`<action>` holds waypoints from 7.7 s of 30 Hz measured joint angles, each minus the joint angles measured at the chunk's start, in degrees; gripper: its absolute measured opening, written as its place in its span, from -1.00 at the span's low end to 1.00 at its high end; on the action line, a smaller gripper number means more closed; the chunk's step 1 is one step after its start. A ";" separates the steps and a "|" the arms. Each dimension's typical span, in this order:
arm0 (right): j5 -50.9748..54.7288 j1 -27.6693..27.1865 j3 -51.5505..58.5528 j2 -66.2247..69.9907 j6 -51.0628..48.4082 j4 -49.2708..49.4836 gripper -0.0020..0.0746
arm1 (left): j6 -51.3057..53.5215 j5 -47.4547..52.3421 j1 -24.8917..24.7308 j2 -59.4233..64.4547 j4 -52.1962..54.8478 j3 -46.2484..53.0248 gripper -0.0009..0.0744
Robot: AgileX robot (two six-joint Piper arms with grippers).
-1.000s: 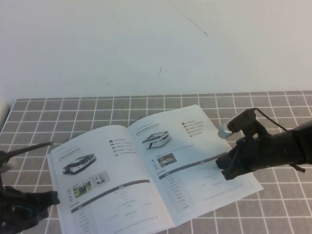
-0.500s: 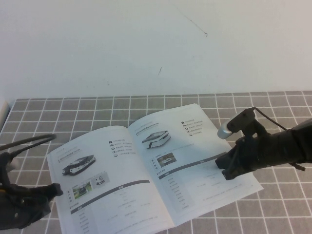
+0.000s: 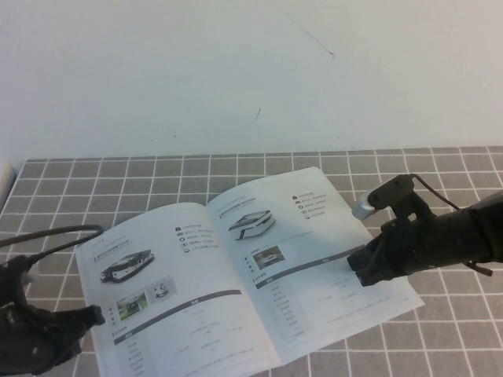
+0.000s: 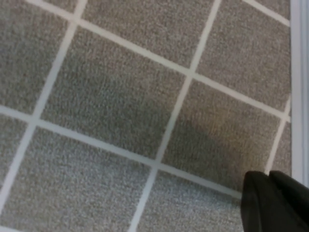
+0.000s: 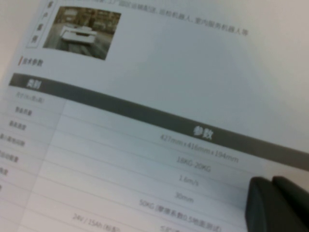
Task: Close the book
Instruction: 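Close the open booklet and leave it lying on the table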
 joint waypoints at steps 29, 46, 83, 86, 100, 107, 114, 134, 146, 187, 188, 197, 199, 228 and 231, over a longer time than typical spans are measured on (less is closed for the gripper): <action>1.56 -0.22 -0.66 2.26 2.25 1.01 -0.95 | 6.31 5.46 0.00 1.86 2.60 -5.60 -0.99; 1.58 -0.22 -0.66 2.35 2.60 1.20 -0.95 | 6.30 3.19 0.04 6.58 1.27 -6.73 -0.99; 1.91 -0.22 -0.66 2.35 3.11 1.42 -0.95 | -4.48 14.20 0.13 7.74 16.25 -12.27 -0.99; 2.15 -0.30 -0.66 2.35 3.21 1.42 -0.95 | -5.85 14.24 0.13 7.74 17.49 -12.27 -0.99; 3.05 -0.67 -0.70 2.48 3.32 1.88 -0.95 | -6.79 13.19 0.03 7.74 15.88 -12.27 -0.99; 3.05 -0.67 -0.70 2.48 3.32 1.91 -0.95 | -5.19 12.21 -1.55 7.74 14.09 -12.27 -0.99; 3.27 -0.75 -0.70 2.48 3.32 1.91 -0.95 | -7.56 7.29 -7.23 7.74 13.51 -12.27 -0.99; 3.31 -0.75 -0.92 2.48 5.93 1.27 -0.95 | -24.28 22.22 -8.25 6.60 38.63 -17.28 -0.99; 6.25 -0.75 -1.36 1.98 10.86 -1.26 -0.95 | -26.71 20.61 -8.25 6.60 40.33 -17.28 -0.99; 7.99 13.31 -16.79 9.75 23.56 -10.63 -0.95 | -45.60 18.19 -8.25 6.72 62.84 -17.28 -0.99; 7.99 13.31 -16.77 9.79 23.87 -10.62 -0.95 | -45.75 17.48 -8.25 6.96 63.46 -17.31 -0.99; 8.34 13.31 -16.90 10.02 24.32 -10.95 -0.95 | -47.18 18.31 -6.99 13.08 64.38 -20.44 -0.99; 8.34 13.31 -16.94 10.02 24.54 -10.95 -0.95 | -47.27 18.31 -5.92 13.64 63.02 -20.63 -0.99; 9.13 13.09 -17.20 10.27 26.63 -10.95 -0.95 | -24.38 23.40 -3.73 6.92 40.70 -22.52 -0.99; 9.13 12.99 -17.20 10.27 26.63 -10.95 -0.95 | -23.68 23.07 -3.73 6.76 39.31 -22.52 -0.99</action>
